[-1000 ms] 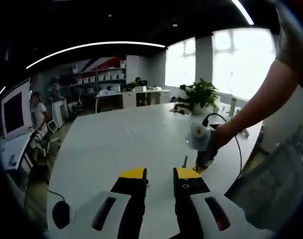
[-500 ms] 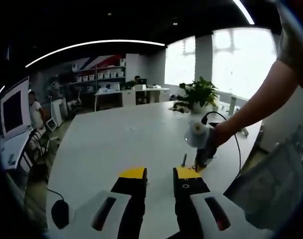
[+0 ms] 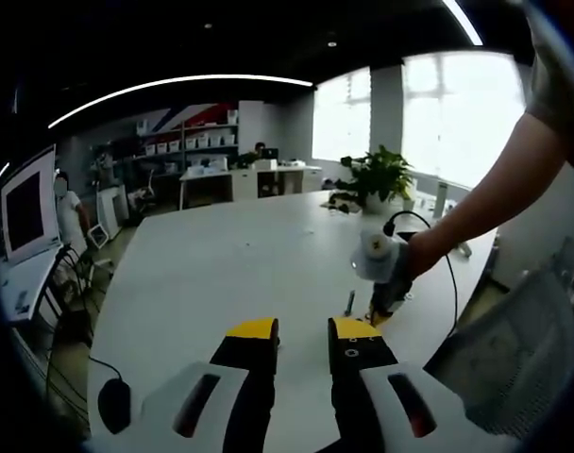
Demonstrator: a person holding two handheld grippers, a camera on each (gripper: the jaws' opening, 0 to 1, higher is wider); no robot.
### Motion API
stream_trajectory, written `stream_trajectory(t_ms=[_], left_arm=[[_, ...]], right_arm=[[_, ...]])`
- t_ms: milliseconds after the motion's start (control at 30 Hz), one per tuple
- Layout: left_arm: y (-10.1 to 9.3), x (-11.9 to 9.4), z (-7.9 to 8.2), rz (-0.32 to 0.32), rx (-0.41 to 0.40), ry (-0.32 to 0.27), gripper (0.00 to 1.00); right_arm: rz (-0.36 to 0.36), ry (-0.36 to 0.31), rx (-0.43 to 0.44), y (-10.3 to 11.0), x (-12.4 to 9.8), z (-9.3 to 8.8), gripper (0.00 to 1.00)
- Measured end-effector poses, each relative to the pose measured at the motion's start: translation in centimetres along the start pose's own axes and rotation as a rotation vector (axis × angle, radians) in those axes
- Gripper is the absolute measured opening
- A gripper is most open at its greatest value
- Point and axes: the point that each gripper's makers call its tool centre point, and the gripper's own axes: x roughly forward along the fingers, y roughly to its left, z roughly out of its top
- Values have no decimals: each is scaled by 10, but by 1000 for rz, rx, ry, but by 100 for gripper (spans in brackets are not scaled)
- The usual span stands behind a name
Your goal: Place the washer onto the threaded stud by aligning its center hole with the stud, sliding it down to the base, and recovering from edge contact or off-axis alignment until the washer reaches the visible bottom stop.
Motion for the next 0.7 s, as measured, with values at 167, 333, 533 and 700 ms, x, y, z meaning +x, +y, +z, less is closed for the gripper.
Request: stream_trajectory(t_ms=[167, 333, 533, 700], left_arm=[[0, 0, 1, 2, 0, -5, 19], [1, -1, 2, 5, -4, -11, 19], [1, -2, 6, 0, -15, -32, 20], [1, -1, 6, -3, -21, -32, 20]], right_arm=[[-4, -9, -4, 0, 1, 0, 4], [-10, -20, -16, 0, 1, 0, 5], [3, -29, -24, 6, 0, 0, 11], [1, -32, -39, 7, 0, 0, 13]])
